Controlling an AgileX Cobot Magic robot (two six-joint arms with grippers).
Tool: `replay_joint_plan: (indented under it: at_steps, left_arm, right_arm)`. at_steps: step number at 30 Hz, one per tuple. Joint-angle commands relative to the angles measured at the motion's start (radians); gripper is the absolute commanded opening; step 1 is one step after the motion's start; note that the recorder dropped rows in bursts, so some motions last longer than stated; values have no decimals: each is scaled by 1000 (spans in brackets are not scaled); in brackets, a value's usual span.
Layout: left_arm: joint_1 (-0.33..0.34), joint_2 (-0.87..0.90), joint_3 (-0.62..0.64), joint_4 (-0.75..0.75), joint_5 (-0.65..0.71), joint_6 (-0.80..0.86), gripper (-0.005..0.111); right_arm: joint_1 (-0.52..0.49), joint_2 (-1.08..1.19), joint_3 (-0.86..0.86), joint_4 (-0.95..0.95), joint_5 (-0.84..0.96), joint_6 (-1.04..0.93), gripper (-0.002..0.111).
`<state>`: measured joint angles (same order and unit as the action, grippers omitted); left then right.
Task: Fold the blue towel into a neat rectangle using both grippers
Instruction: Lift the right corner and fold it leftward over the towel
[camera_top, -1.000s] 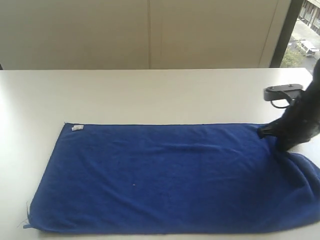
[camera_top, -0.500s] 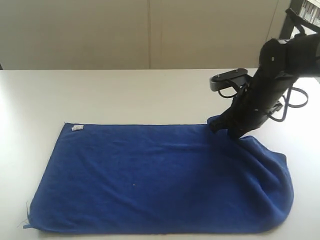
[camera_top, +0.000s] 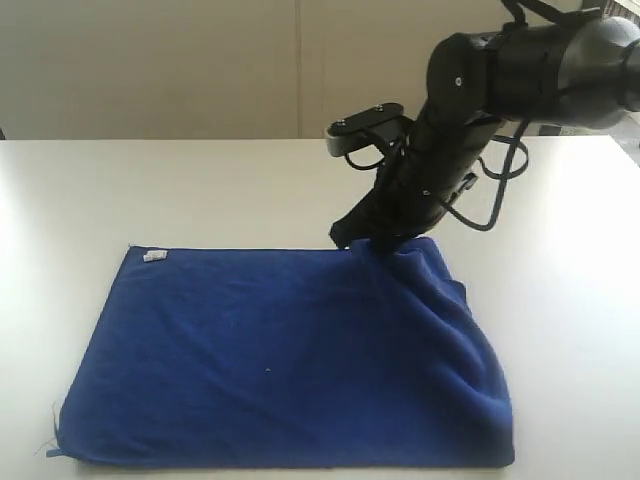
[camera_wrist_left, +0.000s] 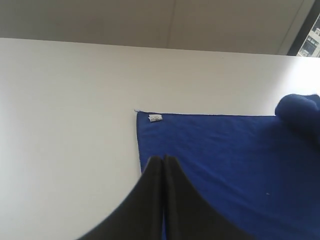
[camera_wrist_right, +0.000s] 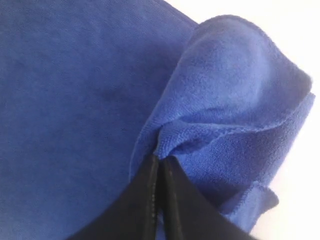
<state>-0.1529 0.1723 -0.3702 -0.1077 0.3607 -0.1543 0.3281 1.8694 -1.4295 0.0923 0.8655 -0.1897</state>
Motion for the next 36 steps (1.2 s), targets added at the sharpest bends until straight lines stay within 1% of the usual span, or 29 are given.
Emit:
replay_joint_plan:
  at_steps: [1,6,12,26,36]
  left_arm:
    - [1,3,8,-15,8,-5,0]
    - [1,3,8,-17,15,-5,0]
    - [1,3,8,-19,17,-5,0]
    - [1,3,8,-19,23,-5,0]
    - [1,3,8,-22,22,-5,0]
  right_arm:
    - [72,-11,-37,8,0,10,0]
    - [141,-11,-59,31,-41,13,0]
    - [201,21,-99,57,-86,21,0]
    - [317,197,-298,140,-133,38,0]
    - [369,302,-425,167,-142,60,0]
